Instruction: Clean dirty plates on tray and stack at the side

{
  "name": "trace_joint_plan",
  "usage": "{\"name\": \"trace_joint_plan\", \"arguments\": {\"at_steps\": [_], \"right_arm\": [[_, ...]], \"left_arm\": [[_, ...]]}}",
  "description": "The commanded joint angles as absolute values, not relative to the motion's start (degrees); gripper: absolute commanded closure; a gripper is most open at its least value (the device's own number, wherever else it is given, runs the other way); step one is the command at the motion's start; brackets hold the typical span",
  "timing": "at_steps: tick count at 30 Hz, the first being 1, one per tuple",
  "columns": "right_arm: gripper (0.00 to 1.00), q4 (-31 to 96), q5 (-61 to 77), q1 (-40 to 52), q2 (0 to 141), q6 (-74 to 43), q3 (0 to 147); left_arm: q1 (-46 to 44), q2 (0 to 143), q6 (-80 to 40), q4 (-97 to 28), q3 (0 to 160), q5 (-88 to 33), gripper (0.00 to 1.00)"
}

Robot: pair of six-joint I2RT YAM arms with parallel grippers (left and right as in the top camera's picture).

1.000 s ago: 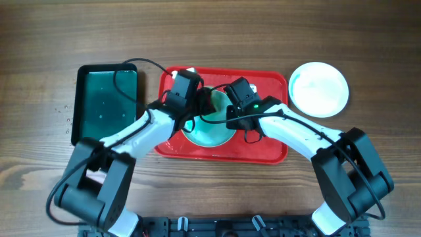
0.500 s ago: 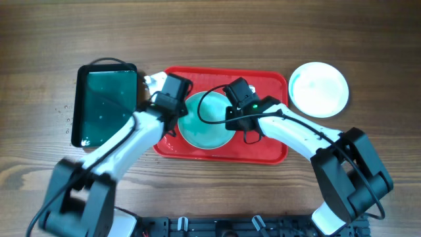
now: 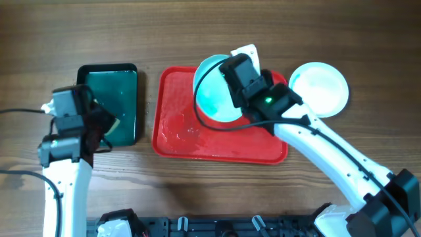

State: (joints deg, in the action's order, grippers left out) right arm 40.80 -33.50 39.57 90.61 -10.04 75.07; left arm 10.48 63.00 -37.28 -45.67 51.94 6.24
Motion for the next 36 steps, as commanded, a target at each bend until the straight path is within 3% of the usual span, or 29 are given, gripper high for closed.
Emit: {"name": "trace_joint_plan", "arguments": {"at_steps": [1, 4, 8, 10, 14, 16, 18, 20, 23, 27, 31, 36], "right_arm": [[0.96, 40.0, -56.1, 47.0, 90.2, 2.4, 76.1], [0.96, 27.5, -71.4, 57.6, 90.2, 20.6, 76.1], [0.96, 6.2, -76.9, 64.7, 90.2, 43.2, 76.1], [0.96, 2.3, -77.6, 65.8, 90.2, 47.0, 76.1], [0.96, 2.6, -77.6, 65.8, 90.5, 43.5, 76.1], [0.96, 6.6, -77.1, 65.3, 90.5, 32.4, 75.5], [0.95, 21.6, -67.5, 62.7, 90.5, 13.2, 75.1], [0.96, 33.4, -45.8, 55.5, 90.5, -4.6, 73.2], [0.96, 39.0, -31.1, 37.3, 90.5, -27.7, 69.7], [0.96, 40.0, -11.1, 12.0, 90.5, -29.5, 69.7], [0.96, 42.0, -3.0, -8.1, 90.5, -29.5, 69.6], [0.96, 39.7, -5.8, -16.5, 90.5, -33.2, 64.6]], "left_arm": [[12.5, 63.5, -38.0, -45.5, 51.8, 0.6, 0.96], [12.5, 63.5, -38.0, -45.5, 51.8, 0.6, 0.96], [12.5, 63.5, -38.0, -45.5, 51.8, 0.6, 0.96], [12.5, 63.5, -38.0, -45.5, 51.8, 0.6, 0.96], [12.5, 63.5, -38.0, -45.5, 51.8, 0.6, 0.96], [12.5, 63.5, -38.0, -45.5, 51.8, 0.6, 0.96], [12.5, 63.5, -38.0, -45.5, 51.8, 0.6, 0.96], [12.5, 63.5, -38.0, -45.5, 51.8, 0.6, 0.96], [12.5, 63.5, -38.0, -45.5, 51.8, 0.4, 0.96], [12.5, 63.5, -38.0, -45.5, 51.8, 0.4, 0.96], [12.5, 63.6, -38.0, -45.5, 51.8, 0.4, 0.96], [12.5, 64.2, -38.0, -45.5, 51.8, 0.4, 0.96]]}}
